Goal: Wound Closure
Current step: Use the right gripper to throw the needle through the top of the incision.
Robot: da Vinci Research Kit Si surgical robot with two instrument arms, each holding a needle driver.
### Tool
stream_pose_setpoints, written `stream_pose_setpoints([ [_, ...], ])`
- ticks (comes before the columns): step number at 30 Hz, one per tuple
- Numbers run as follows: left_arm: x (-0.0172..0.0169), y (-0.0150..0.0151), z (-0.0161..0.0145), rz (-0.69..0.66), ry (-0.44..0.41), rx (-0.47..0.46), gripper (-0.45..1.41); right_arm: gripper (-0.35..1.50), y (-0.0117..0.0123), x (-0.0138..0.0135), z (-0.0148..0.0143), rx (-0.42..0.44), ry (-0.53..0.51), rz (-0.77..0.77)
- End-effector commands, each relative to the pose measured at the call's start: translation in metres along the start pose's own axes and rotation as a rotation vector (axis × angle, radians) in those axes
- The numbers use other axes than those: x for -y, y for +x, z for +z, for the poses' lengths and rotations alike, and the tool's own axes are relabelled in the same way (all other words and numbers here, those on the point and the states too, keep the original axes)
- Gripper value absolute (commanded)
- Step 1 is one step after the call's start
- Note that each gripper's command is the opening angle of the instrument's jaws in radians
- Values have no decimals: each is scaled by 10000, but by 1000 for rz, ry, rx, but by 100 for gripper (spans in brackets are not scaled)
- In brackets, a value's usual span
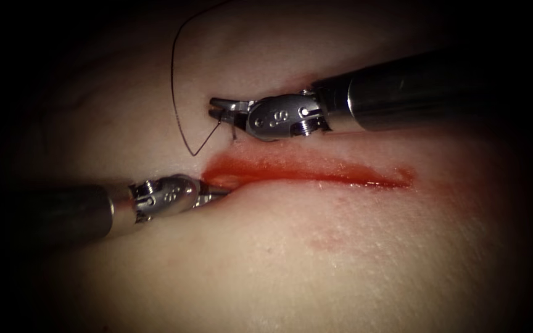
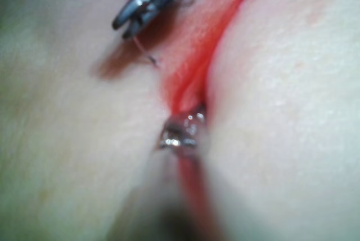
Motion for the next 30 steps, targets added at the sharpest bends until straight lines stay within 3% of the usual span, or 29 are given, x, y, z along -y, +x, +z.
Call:
stream_pose_setpoints([
  [1,-1,-2,10,1,-3,-1,-35,-35,-5,1,8,3,0,15],
  [20,-2,-3,11,3,-2,-1,-35,-35,-18,-23,18,59,18,188],
  [30,-3,-3,10,4,-3,-1,-35,-35,-19,-20,22,137,100,324],
])
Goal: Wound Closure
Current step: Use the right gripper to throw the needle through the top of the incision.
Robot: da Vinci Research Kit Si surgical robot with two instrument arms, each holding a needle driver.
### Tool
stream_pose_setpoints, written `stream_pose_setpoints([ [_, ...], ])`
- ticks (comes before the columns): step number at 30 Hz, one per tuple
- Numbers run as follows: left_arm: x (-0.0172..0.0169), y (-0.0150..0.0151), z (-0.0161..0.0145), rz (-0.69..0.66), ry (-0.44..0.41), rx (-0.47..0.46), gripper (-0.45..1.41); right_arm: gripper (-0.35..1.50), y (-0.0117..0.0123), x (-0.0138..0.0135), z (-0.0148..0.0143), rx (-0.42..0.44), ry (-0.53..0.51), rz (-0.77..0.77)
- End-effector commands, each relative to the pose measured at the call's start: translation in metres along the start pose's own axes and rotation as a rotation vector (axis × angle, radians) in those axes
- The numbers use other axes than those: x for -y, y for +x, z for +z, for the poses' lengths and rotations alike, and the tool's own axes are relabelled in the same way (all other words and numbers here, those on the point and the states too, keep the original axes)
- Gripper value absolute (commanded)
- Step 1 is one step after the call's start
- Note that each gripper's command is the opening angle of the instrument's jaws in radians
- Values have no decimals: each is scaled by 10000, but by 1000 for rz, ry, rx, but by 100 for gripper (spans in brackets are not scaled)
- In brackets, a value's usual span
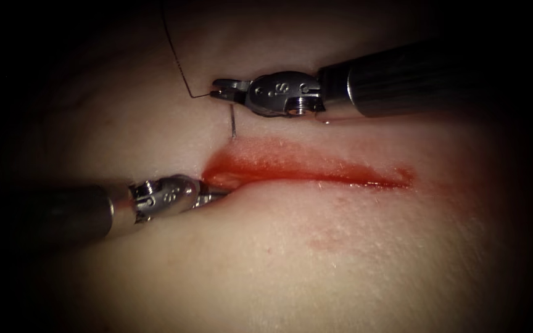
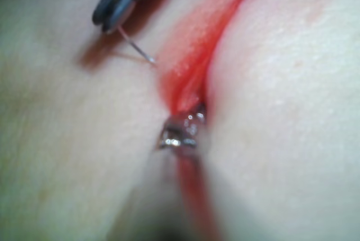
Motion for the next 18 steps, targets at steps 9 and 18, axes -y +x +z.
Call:
stream_pose_setpoints([
  [9,0,-2,10,0,-3,-2,-35,-35,-2,6,8,42,37,96],
  [18,0,-2,10,0,-1,-1,-35,-35,-2,7,8,83,72,183],
])
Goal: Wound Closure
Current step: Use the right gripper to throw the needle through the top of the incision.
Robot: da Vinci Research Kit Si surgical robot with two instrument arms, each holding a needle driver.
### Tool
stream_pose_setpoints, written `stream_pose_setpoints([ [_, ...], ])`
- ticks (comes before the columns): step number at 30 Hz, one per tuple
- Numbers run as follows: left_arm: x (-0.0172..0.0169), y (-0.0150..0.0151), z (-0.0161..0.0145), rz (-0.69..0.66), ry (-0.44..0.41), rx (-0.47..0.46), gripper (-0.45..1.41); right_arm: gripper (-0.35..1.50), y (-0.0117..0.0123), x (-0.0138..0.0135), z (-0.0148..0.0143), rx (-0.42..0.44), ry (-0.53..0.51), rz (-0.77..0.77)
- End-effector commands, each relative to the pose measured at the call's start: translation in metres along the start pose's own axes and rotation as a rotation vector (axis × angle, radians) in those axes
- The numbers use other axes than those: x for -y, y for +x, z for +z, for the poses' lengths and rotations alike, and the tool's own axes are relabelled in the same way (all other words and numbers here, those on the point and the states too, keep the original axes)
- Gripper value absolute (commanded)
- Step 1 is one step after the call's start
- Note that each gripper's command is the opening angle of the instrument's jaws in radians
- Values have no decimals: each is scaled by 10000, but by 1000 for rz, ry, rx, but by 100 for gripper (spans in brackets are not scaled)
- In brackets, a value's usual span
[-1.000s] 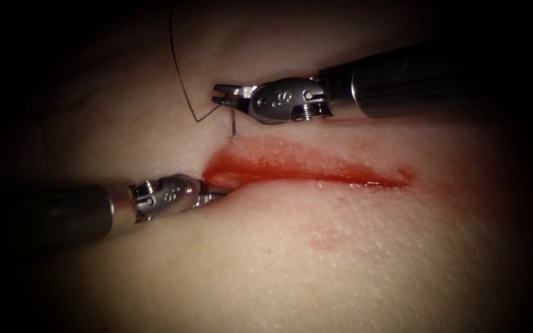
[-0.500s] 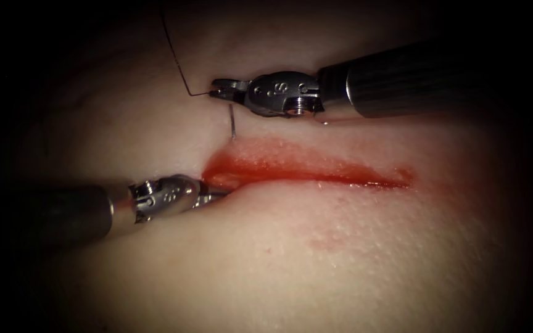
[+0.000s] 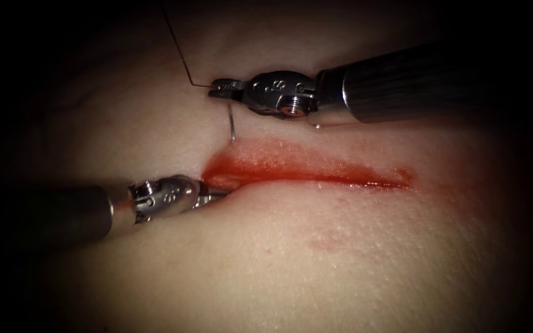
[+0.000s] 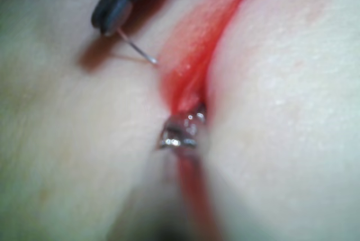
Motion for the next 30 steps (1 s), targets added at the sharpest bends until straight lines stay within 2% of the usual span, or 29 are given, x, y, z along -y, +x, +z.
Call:
stream_pose_setpoints([
  [1,-1,-2,10,-1,-2,-1,-35,-35,-1,2,7,0,2,0],
  [18,-1,-2,10,0,0,0,-35,-35,-6,8,9,84,57,114],
  [30,-2,-3,8,1,2,1,-35,-35,-7,8,8,101,66,189],
])
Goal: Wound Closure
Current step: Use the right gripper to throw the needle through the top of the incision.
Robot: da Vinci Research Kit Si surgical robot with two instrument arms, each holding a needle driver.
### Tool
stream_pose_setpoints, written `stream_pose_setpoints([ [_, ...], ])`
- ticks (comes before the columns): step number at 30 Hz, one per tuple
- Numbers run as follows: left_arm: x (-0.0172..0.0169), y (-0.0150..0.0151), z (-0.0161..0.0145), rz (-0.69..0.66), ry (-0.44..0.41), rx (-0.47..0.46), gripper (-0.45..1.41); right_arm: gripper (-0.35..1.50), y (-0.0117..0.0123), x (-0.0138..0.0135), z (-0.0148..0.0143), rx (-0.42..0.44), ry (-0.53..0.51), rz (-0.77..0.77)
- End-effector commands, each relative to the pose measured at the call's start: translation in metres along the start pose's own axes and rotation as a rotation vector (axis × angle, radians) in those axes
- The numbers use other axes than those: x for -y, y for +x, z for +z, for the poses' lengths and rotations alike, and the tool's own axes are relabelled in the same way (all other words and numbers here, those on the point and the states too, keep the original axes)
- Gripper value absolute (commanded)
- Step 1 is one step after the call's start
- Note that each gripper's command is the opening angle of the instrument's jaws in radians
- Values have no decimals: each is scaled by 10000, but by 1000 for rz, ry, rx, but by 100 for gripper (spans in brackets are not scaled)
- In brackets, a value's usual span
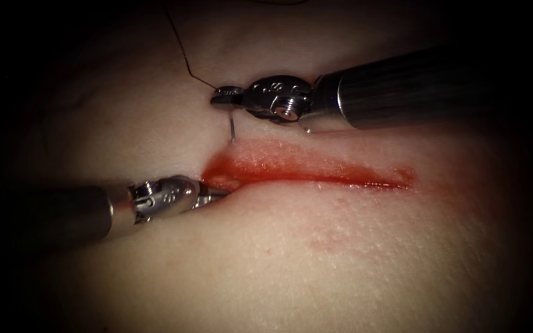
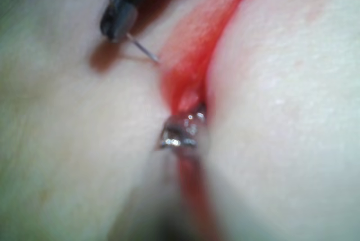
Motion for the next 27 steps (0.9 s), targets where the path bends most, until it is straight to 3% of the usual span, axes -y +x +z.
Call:
stream_pose_setpoints([
  [1,-1,-1,10,-1,-2,-1,-35,-35,0,0,7,2,5,18],
  [8,-1,-1,10,-1,-2,-1,-35,-35,2,-1,6,32,13,43],
  [21,-1,-1,10,0,1,0,-35,-35,1,1,10,122,161,144],
  [27,-1,-1,10,0,1,0,-35,-35,3,2,9,134,180,157],
])
